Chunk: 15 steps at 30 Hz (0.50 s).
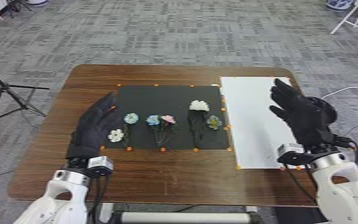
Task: Arrange flowers
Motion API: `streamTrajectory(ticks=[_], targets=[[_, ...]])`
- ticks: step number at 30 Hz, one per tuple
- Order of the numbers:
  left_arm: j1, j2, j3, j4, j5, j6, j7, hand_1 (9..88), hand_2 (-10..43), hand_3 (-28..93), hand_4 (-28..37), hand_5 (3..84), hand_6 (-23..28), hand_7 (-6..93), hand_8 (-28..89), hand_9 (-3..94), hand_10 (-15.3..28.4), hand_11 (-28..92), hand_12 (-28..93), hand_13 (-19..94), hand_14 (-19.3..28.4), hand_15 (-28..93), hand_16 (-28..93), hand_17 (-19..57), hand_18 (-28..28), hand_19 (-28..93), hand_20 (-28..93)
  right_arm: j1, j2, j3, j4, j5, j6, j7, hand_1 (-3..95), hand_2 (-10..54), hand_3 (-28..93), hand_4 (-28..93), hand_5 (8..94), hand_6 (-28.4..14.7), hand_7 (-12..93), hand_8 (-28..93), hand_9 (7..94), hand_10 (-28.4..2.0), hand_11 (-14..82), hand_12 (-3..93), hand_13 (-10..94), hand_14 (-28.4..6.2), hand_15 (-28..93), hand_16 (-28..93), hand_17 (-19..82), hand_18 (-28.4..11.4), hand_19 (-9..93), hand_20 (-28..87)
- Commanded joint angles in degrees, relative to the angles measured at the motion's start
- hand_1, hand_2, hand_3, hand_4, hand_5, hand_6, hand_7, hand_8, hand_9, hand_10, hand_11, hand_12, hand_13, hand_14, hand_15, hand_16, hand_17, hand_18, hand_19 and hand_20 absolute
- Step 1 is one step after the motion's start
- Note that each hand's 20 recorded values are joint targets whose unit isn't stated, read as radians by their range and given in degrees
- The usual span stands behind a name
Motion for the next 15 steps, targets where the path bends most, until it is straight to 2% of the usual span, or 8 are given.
streamTrajectory(ticks=[1,4,8,10,12,14,15], targets=[[-1.73,-1.34,3.09,0.43,0.1,3.09,-1.54,23.0,-4.3,67,-26.8,27.2,2.8,14.0,-6,17.3,9.9,13,21,13,13.0,14,8,-12.8,22.1,35,9,-0.58,-1.04,3.88,-2.01,-1.25,-1.27,0.21,10.6,-0.6,78,-24,28.2,-1.8,7,-7,23.4,-10.3,-1.1,21.1,14,-9.8,-10,40,-13,-19.2,26,12],[-2.38,-1.68,3.63,0.38,0.28,3.95,-0.71,22.9,-4.5,67,-27.2,26.7,2.7,13.8,-6,16.4,9.7,11,20,12,12.7,12,8,-13.4,22.1,35,9,-1.24,-3.06,4.65,-2.94,-1.0,-1.53,-0.4,10.3,-0.5,77,-24,26.8,-2.1,7,-6,22.8,-10.2,-1.4,21.3,14,-10.0,-11,40,-14,-19.3,26,12],[-3.02,-0.88,3.13,0.22,-0.15,3.82,-1.15,22.8,-4.6,66,-27.9,26.3,2.7,13.5,-6,16.1,9.5,10,20,12,12.6,10,9,-13.9,21.9,34,8,-1.67,-4.83,4.03,-3.7,-1.59,-0.84,-0.61,8.5,1.0,76,-24,26.1,-2.5,6,-6,22.8,-10.2,-1.8,21.4,14,-10.0,-11,41,-15,-18.5,26,11],[-3.35,-1.23,3.36,0.45,-0.37,3.64,-0.72,22.8,-5.0,65,-28.1,25.9,2.7,13.2,-6,15.8,9.3,10,21,12,12.6,10,9,-14.1,21.9,34,8,-2.86,-5.23,5.14,-4.02,-1.5,-2.39,1.02,6.5,2.8,74,-25,26.0,-2.5,5,-6,22.8,-10.1,-2.1,21.3,13,-9.7,-12,41,-15,-17.5,25,10],[-2.9,-1.51,3.37,0.16,-0.35,3.56,-0.06,23.3,-5.1,63,-28.2,25.6,2.6,13.1,-6,15.5,9.2,9,21,12,12.7,9,9,-14.2,21.9,34,8,-4.13,-5.08,6.19,-4.3,-1.76,-3.8,2.4,3.6,5.6,73,-27,25.5,-2.5,4,-6,22.6,-9.8,-2.5,20.5,13,-9.2,-14,41,-16,-16.7,24,10],[-2.0,-1.13,2.77,-0.05,-0.36,3.3,-0.57,25.2,-5.0,58,-28.2,25.3,2.5,12.8,-6,15.4,9.1,8,21,12,12.8,8,10,-14.7,22.1,34,8,-5.47,-5.4,6.51,-4.6,-2.05,-4.42,3.15,2.7,7.2,70,-28,25.0,-2.5,3,-6,22.3,-9.7,-2.6,20.1,13,-8.9,-15,42,-16,-16.3,23,10],[-1.6,-1.4,2.65,-0.09,-0.61,3.87,-0.71,25.7,-4.8,57,-28.2,25.2,2.4,12.8,-6,15.3,9.1,8,21,11,12.8,8,10,-14.8,22.2,34,8,-5.85,-5.7,6.58,-4.68,-2.11,-4.69,3.68,2.1,7.7,70,-28,24.7,-2.6,3,-6,22.1,-9.6,-2.7,20.0,13,-8.8,-15,42,-16,-16.2,23,10]])
